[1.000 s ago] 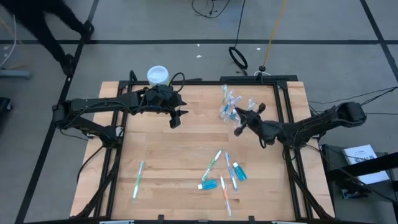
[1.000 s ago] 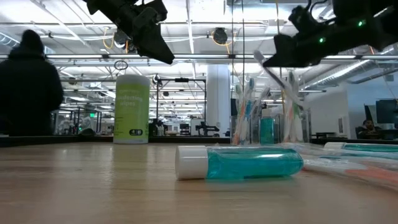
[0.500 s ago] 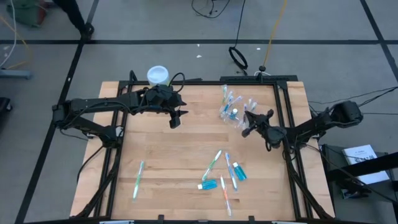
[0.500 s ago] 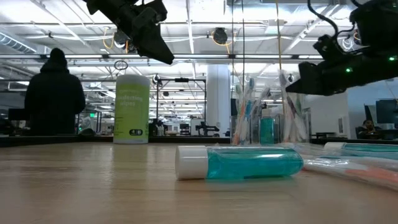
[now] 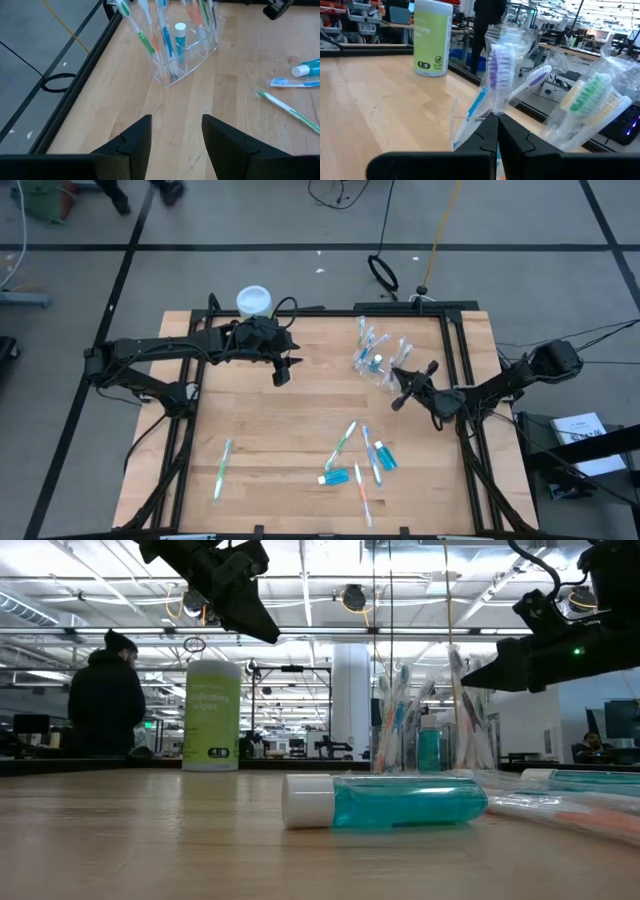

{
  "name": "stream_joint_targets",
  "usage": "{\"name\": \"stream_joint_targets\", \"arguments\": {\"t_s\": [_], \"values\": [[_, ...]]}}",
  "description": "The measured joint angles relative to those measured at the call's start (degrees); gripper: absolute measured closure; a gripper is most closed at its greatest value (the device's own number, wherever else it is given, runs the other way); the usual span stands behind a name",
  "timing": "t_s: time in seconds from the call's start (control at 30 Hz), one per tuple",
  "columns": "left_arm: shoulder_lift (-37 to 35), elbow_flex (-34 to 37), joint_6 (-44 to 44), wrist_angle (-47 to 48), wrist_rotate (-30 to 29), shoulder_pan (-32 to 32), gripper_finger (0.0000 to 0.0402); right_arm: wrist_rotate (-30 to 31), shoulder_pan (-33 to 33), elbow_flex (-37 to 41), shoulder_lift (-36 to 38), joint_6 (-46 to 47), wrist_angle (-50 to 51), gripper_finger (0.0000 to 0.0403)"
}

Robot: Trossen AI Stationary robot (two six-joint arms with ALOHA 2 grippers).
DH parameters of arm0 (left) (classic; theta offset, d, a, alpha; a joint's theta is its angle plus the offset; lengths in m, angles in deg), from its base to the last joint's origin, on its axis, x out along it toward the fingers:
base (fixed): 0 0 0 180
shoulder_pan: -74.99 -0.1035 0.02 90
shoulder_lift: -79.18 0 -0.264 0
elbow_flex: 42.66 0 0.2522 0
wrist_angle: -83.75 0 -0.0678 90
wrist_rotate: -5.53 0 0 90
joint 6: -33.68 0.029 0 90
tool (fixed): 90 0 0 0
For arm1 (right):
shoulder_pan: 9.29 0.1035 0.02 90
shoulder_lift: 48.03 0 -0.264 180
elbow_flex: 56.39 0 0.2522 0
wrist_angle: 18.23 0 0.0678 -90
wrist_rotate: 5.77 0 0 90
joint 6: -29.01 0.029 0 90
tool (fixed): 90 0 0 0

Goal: Pick & Place toothbrushing station
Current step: Put the violet toothbrush into the transparent organizer

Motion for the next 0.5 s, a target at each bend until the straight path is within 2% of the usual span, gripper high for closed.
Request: {"name": "stream_joint_targets", "arguments": {"t_s": [0.13, 0.33, 0.5], "values": [[0.0, 0.0, -0.1, 0.0, 0.0, 0.0, 0.0224, 0.3, 0.7, 0.0, 0.0, 0.5, 3.1, 0.0402], [0.0, 0.0, -0.4, 0.3, 0.0, 0.0, 0.0224, 0.0, 2.4, 0.0, 0.2, -1.5, 2.0, 0.0402], [0.0, 0.0, -1.6, 0.3, 0.0, 0.3, 0.0224, -0.1, 2.5, 0.0, 0.2, -4.0, 2.1, 0.0380]]}}
